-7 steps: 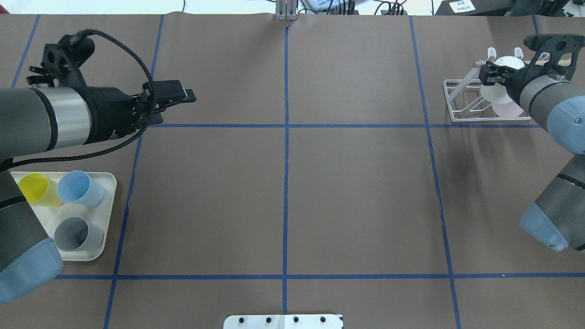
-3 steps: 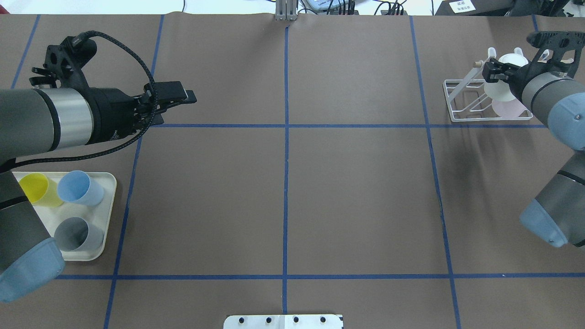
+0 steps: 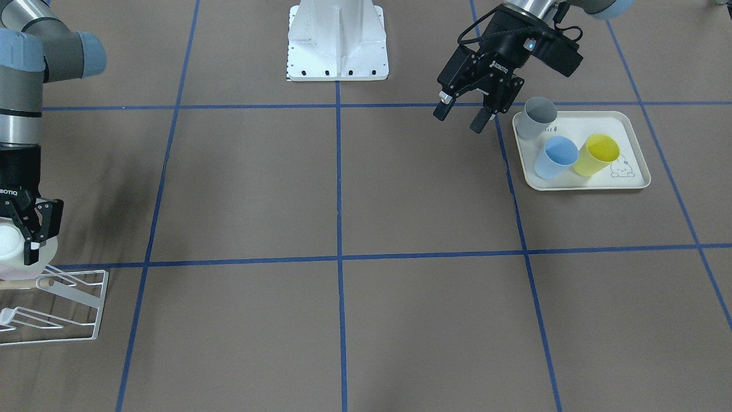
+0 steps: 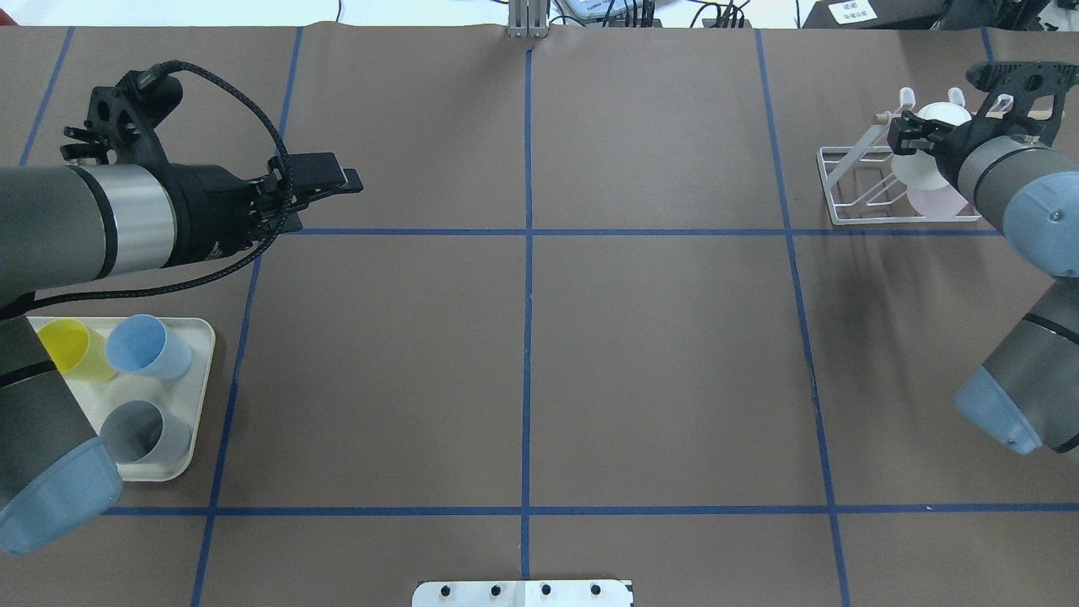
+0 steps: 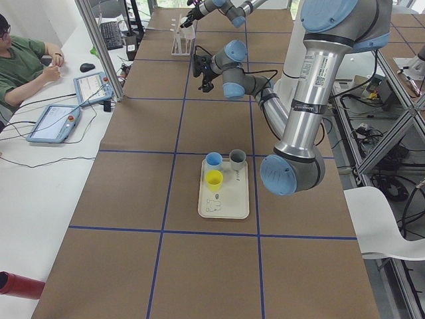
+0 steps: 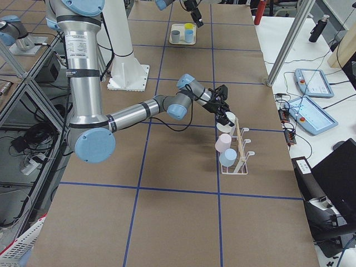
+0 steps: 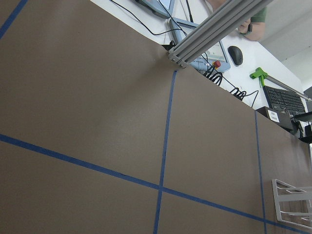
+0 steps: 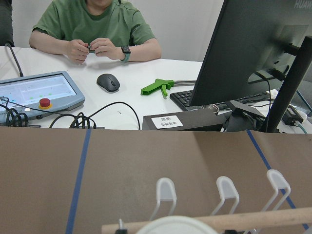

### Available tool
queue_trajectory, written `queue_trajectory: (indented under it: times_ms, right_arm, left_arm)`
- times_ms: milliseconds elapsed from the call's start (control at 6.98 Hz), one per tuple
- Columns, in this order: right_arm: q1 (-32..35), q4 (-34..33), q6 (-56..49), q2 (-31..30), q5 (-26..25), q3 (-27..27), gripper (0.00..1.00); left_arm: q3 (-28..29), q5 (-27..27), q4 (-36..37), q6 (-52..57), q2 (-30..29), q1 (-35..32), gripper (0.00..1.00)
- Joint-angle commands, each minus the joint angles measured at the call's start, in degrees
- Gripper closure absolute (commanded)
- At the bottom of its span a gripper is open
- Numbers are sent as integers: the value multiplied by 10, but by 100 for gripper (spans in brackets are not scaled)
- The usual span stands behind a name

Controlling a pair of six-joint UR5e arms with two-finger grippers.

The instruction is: Transfer IKEA cup to right arm and place on rack

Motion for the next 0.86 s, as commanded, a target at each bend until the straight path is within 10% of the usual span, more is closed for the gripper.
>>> queue_trajectory:
  times_ms: [0, 287, 573, 717]
  right_arm:
    - [0, 0, -1, 1, 3, -10, 100]
    - [-1, 0, -1, 0, 3, -16, 84]
    - [-2, 0, -1, 11, 4, -15, 18]
    - [-2, 0, 0, 13, 4, -16, 1]
  left_arm:
    - [1, 0, -1, 0, 0, 0, 0]
    - [0, 0, -3, 0, 1, -1, 0]
    - [0, 0, -4, 1, 1, -1, 0]
    - [0, 0, -4, 0, 1, -1, 0]
